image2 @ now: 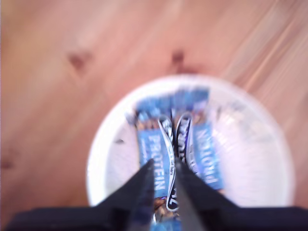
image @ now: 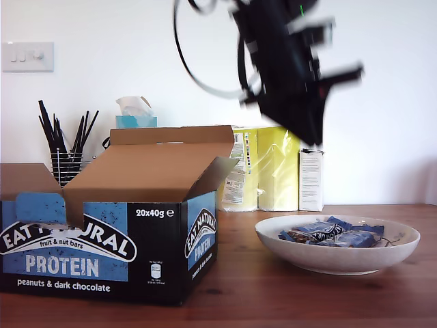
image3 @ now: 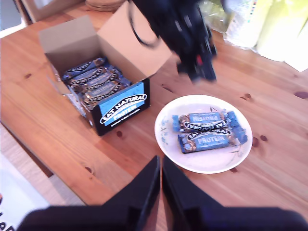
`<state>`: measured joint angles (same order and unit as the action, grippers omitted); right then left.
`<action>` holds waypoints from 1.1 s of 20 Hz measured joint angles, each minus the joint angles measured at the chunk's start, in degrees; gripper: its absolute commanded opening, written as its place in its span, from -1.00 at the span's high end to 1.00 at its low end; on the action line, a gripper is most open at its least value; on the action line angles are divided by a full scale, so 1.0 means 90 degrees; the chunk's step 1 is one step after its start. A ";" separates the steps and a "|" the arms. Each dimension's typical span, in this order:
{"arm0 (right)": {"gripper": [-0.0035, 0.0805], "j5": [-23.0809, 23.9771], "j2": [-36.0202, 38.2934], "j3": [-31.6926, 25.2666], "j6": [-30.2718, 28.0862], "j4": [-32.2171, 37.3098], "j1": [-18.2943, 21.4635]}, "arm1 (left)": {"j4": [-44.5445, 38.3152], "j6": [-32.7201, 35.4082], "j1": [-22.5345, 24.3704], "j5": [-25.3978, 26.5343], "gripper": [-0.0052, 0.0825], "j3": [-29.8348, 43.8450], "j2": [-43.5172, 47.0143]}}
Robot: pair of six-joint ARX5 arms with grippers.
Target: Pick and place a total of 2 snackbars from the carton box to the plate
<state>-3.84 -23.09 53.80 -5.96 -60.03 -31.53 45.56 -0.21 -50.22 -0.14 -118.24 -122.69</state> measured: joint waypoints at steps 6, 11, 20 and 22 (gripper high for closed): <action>0.95 0.0163 0.0000 0.0000 -0.0005 0.0010 0.0000 | -0.0493 0.0027 0.0141 -0.0002 0.93 0.1081 0.1583; 0.95 0.0493 0.0000 -0.0002 0.0685 0.0566 -0.0002 | -0.2103 0.0027 0.0549 -0.0041 0.93 0.4391 0.3274; 0.95 0.1576 -0.0114 -0.1719 0.0950 0.3359 0.0362 | -0.3837 -0.0092 0.2137 -0.0379 0.93 0.7057 0.6181; 0.95 0.1598 -0.0223 -0.2033 0.0954 0.3946 0.0816 | -0.4136 -0.0095 0.2569 -0.0595 0.93 0.7677 0.6339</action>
<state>10.55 -25.10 35.51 2.63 -24.51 -24.18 8.34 -1.06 -27.09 -5.50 -49.15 -65.65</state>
